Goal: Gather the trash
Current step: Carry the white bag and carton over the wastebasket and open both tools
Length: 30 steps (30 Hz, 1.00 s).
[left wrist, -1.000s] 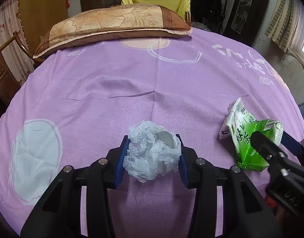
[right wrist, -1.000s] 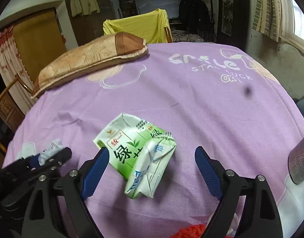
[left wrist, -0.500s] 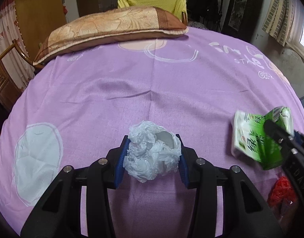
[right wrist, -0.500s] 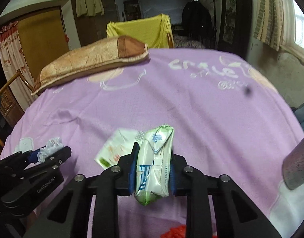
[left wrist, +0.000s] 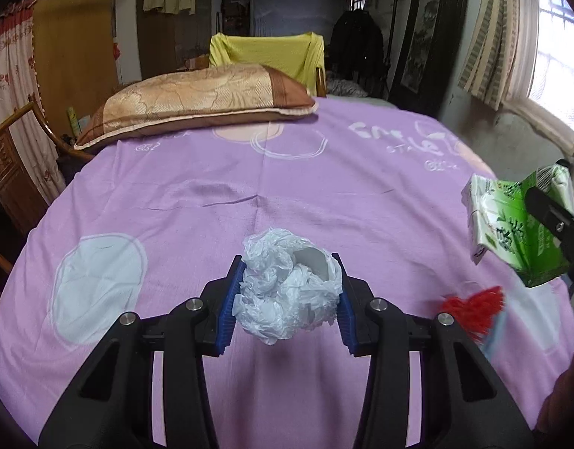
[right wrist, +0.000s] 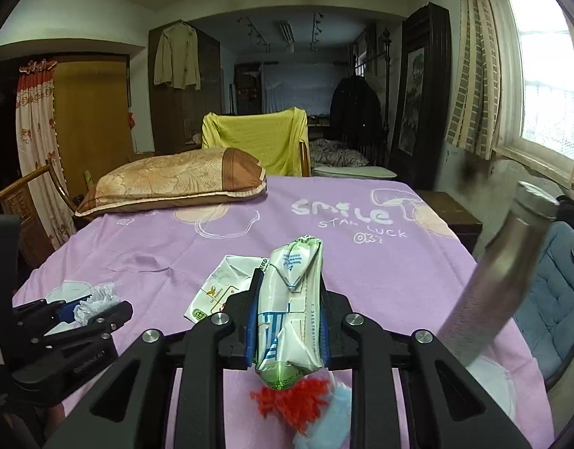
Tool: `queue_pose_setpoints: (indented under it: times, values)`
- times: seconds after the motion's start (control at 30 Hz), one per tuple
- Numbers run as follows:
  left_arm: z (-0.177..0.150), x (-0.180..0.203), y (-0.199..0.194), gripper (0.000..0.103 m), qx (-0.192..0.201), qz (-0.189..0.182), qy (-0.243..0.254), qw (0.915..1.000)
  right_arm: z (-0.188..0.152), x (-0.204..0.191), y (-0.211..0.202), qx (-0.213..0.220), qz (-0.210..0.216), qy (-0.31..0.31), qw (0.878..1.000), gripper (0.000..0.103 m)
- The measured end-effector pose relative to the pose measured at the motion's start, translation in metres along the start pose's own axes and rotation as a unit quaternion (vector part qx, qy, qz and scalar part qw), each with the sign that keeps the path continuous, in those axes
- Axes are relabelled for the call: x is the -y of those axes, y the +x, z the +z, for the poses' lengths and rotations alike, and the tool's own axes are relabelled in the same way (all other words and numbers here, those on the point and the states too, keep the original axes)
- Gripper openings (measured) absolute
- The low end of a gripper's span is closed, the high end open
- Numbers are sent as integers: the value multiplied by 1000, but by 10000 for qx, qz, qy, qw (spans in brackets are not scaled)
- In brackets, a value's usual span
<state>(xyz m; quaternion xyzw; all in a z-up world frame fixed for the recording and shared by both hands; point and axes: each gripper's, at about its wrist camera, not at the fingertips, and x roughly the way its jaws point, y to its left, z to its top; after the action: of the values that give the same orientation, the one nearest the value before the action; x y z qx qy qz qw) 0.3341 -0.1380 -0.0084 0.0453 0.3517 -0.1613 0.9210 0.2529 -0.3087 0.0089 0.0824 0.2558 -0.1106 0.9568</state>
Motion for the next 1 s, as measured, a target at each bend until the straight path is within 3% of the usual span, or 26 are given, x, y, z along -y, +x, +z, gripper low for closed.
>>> queue_pose_setpoints:
  times: [0.27,0.5,0.73,1.0]
  values:
    - [-7,8,-86,45,520,-104,-11,9986,-15,3,-70,404,163,35,9990,25]
    - [-40,-1,-148,45,682,-89,-41,9976,-36,-16,-137,710,425,-221,9963,25]
    - [-90,-51,-204,45,773,206,-304,9963,-59,-69,-185,823,1095,-610,9887,25]
    - [-153,-139,-261,45,870,1004,-671,9889,-79,-157,-214,585,2127,-1199,9680,25]
